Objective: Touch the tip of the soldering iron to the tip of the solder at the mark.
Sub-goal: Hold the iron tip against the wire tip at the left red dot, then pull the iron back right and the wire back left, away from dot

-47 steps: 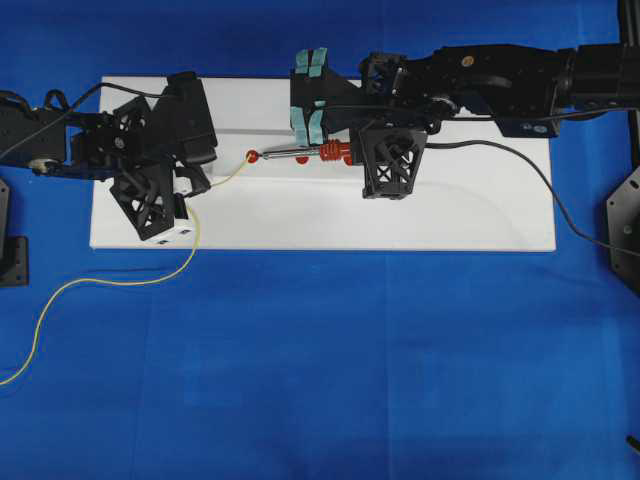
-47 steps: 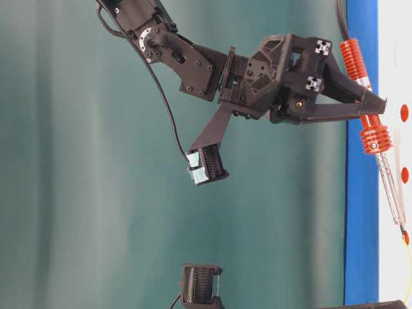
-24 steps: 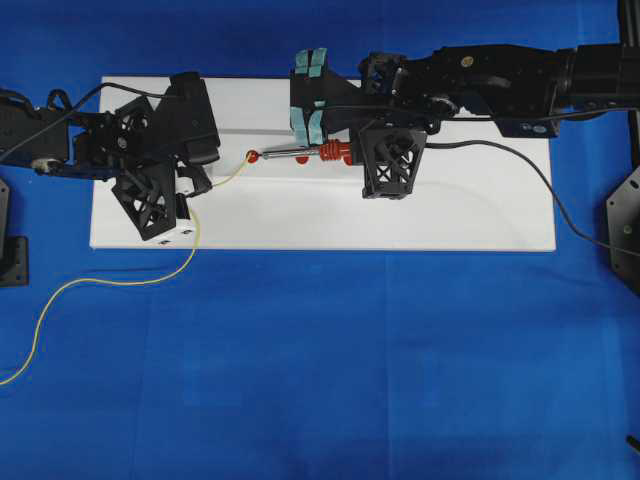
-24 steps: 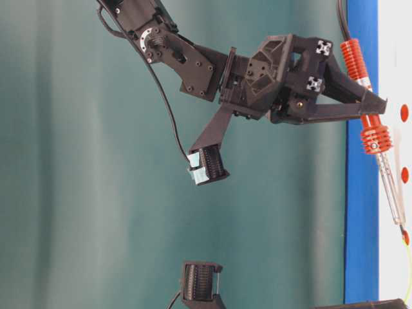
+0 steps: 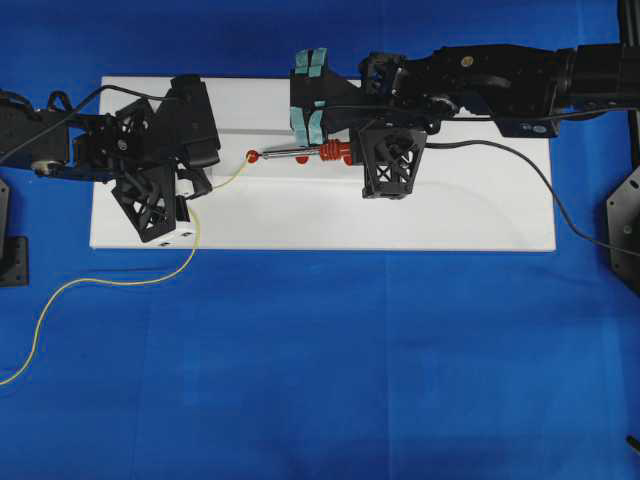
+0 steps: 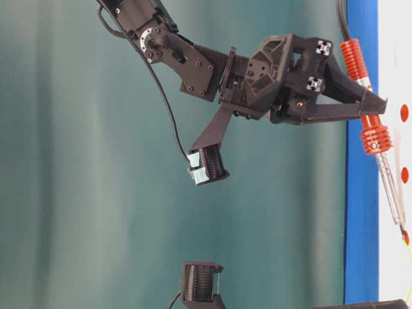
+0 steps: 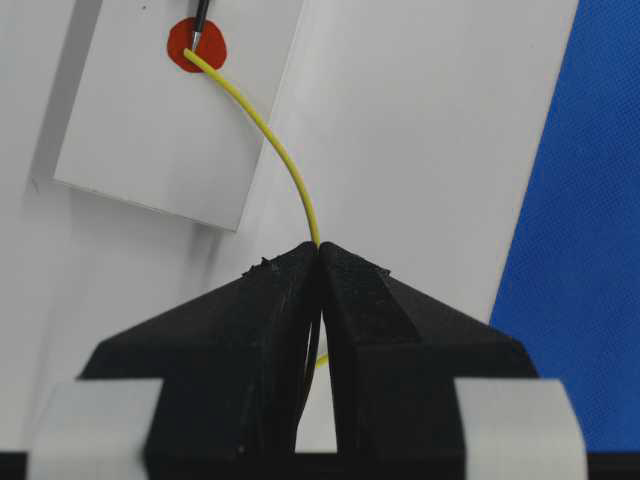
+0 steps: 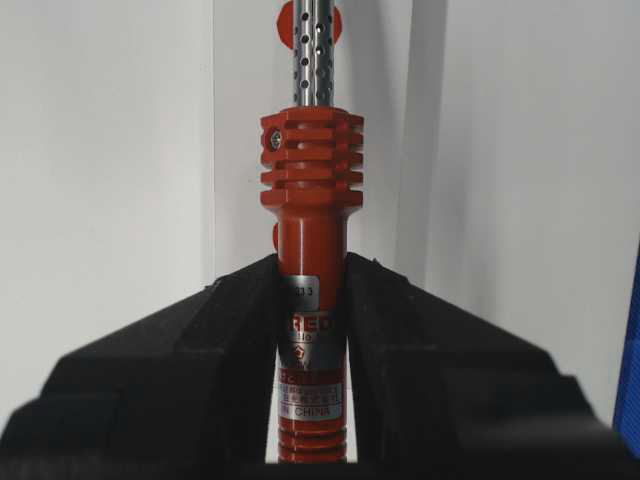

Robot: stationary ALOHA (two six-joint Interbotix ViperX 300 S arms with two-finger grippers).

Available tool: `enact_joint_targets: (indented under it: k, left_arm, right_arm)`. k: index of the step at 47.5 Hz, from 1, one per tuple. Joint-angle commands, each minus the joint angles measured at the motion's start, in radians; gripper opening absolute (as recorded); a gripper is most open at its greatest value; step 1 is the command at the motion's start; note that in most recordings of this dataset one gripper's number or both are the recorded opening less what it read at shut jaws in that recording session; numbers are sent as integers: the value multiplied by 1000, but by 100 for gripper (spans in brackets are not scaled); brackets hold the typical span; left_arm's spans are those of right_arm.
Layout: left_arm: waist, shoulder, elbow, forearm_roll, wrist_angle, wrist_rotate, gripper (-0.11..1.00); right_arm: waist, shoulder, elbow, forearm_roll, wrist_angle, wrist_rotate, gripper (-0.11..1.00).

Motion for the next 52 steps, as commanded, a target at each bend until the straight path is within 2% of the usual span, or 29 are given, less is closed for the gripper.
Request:
enact_joint_targets:
  k: [1,25,38,52]
  left_arm:
    - [-5,-9,-21,3,-5,0,2]
    - [-5,-37,-21,3,20,20,2]
    - [-5,-189,-6,3,123,52,2]
    - [-5,-383,58,3,178,43,2]
  right_arm:
    - [-2,-15,-23,-2,-6,2,6]
    - [-2,-15,-23,-2,-6,2,6]
    - [-2,-15,-23,-2,-6,2,6]
    - [-2,-15,-23,-2,-6,2,6]
